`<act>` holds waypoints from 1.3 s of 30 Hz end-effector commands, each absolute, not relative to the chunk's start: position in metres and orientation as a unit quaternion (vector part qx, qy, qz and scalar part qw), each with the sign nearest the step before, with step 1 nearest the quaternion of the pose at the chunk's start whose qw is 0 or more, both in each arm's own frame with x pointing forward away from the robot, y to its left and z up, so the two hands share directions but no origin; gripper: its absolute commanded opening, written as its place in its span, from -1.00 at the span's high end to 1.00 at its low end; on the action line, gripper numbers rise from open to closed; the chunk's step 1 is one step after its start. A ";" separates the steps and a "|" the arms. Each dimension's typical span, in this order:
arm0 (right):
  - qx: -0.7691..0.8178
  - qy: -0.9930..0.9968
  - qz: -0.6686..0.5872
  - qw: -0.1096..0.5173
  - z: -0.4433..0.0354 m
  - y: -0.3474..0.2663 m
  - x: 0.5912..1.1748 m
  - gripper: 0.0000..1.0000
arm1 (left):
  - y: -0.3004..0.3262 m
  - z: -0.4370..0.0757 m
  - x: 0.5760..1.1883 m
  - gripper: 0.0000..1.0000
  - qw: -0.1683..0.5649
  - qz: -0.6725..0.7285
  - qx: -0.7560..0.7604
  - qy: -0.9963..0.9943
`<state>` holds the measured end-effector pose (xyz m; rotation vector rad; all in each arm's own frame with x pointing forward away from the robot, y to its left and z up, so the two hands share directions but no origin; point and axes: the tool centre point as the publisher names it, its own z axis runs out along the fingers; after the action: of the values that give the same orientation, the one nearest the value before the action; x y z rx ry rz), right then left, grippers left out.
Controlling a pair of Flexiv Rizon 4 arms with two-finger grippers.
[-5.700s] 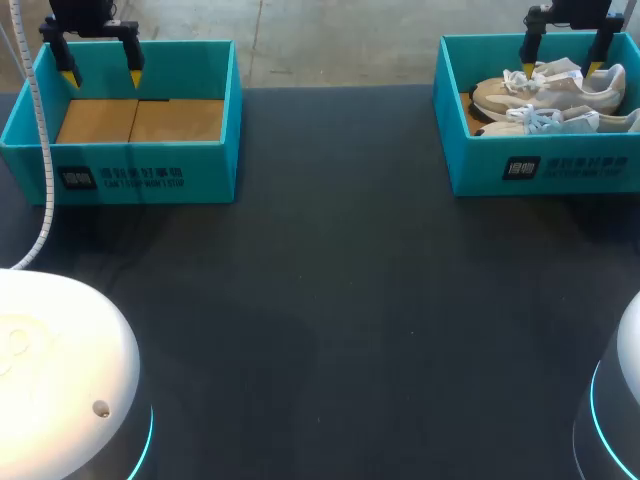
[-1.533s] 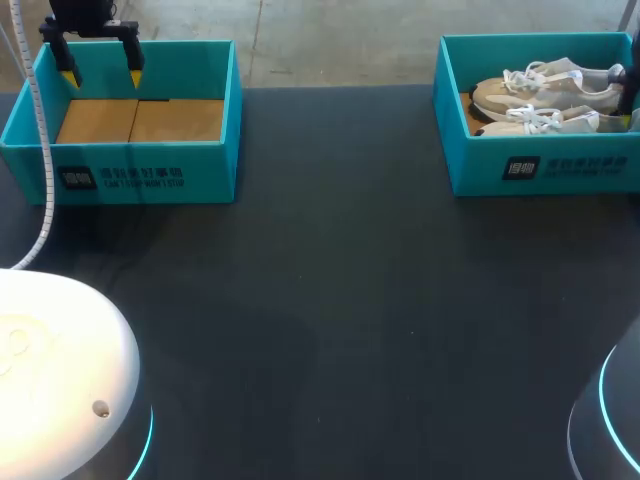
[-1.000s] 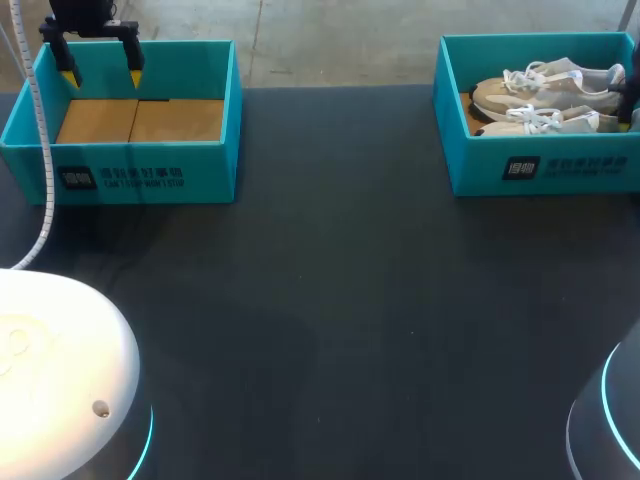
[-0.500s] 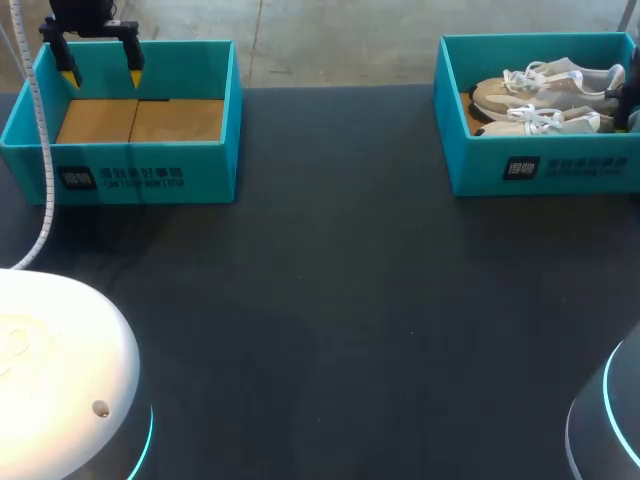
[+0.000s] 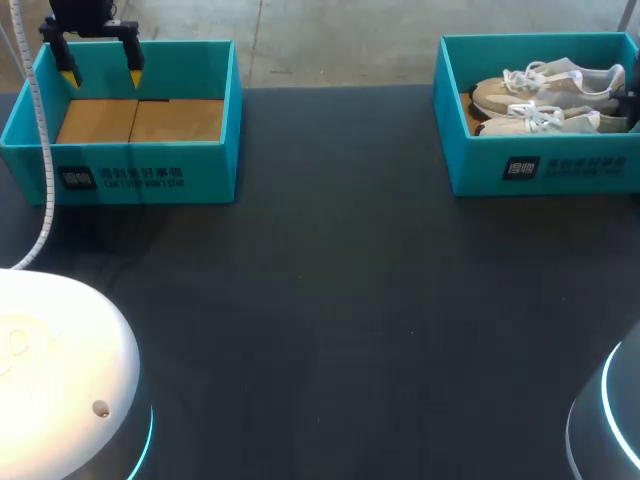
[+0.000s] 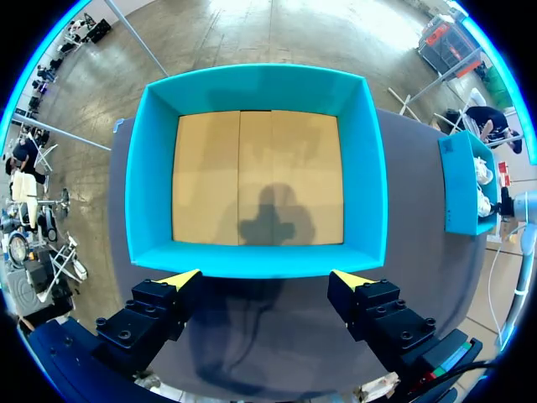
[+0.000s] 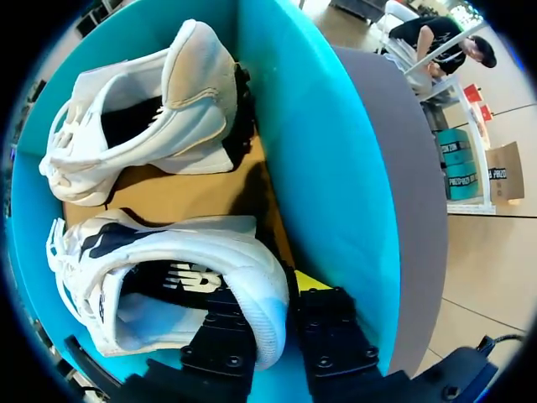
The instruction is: Take the shoe out of the shoebox, open the shoe tongue, remove and reinsert the insole, then place the shoe into the shoebox
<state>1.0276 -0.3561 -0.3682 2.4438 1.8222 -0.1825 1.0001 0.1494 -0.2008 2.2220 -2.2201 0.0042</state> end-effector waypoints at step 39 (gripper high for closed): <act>0.773 0.618 -0.066 0.125 -0.208 -0.328 1.018 1.00 | 0.150 -0.201 1.000 -1.00 0.000 0.001 0.707 -0.707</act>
<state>1.0265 -0.3363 -0.2324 2.2611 1.8078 -0.1928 1.0001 0.1494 -0.2008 2.2220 -2.2201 0.0042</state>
